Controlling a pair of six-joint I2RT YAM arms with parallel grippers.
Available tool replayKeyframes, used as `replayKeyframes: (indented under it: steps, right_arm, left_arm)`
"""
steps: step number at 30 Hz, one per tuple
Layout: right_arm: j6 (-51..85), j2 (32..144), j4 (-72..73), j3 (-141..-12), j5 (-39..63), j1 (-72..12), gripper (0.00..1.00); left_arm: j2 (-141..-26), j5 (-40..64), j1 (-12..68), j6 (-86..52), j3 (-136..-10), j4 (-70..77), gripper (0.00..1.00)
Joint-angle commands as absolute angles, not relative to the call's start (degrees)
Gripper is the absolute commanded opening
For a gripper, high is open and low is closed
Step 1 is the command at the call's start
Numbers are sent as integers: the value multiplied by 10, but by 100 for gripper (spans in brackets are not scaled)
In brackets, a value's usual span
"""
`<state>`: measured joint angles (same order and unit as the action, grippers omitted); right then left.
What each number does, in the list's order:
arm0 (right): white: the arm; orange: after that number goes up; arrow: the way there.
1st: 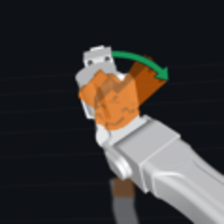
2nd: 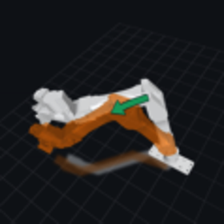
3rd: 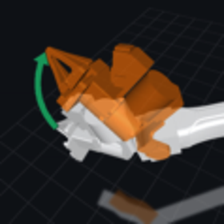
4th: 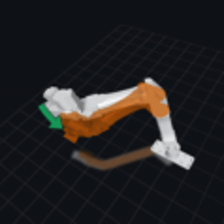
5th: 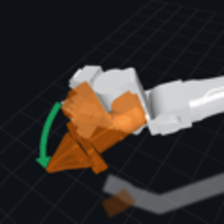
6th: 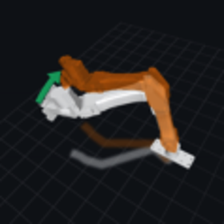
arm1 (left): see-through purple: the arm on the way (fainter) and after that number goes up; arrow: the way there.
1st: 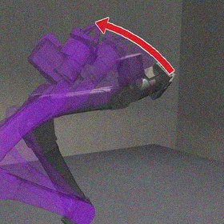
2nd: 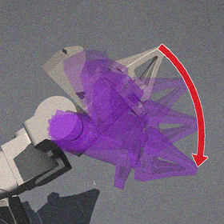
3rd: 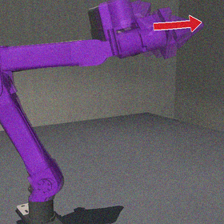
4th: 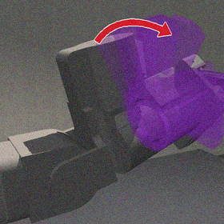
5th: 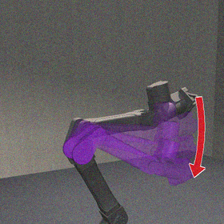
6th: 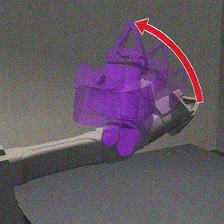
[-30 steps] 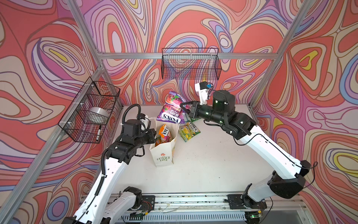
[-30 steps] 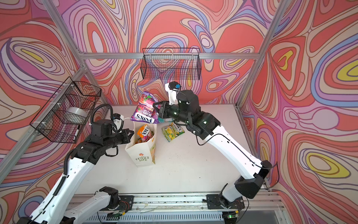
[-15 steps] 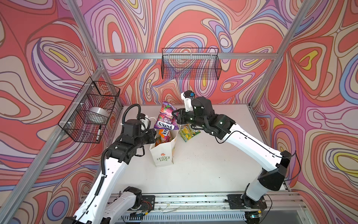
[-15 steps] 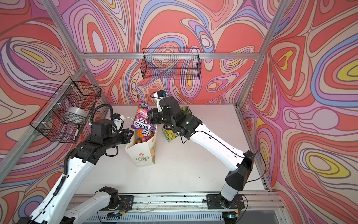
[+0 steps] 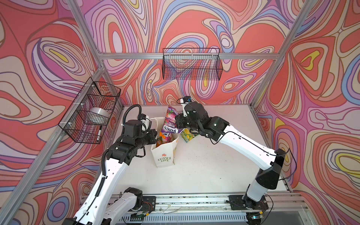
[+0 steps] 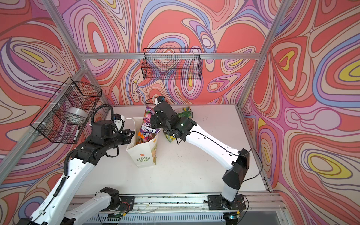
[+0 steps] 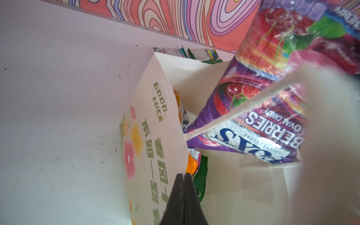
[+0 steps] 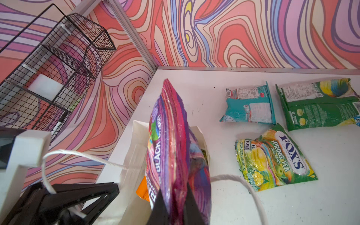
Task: Place the snacks into the paper bag
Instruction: Place the snack in the paper bag.
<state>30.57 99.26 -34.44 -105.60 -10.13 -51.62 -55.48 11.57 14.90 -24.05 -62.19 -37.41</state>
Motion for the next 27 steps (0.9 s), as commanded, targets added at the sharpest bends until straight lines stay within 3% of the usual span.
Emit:
replayKeyframes:
  steps: [1,8,14,18,27]
  right_arm:
    - [290,1012,-346,-1095,-115,-532,0]
    - [282,1068,-364,-1147,-107,-554,1]
    - [284,1063,-352,-1137,-102,-558,38]
    - [271,1045,-335,-1126,-102,-568,57]
    - [255,1023,-341,-1135,-120,-584,65]
  left_arm:
    - [-548,125,147,-242,-623,-348,0]
    - [-548,123,147,-241,-623,-349,0]
    - [-547,124,147,-241,-623,-348,0]
    - [-548,124,146,-242,-623,-349,0]
    - [-548,119,146,-241,-623,-349,0]
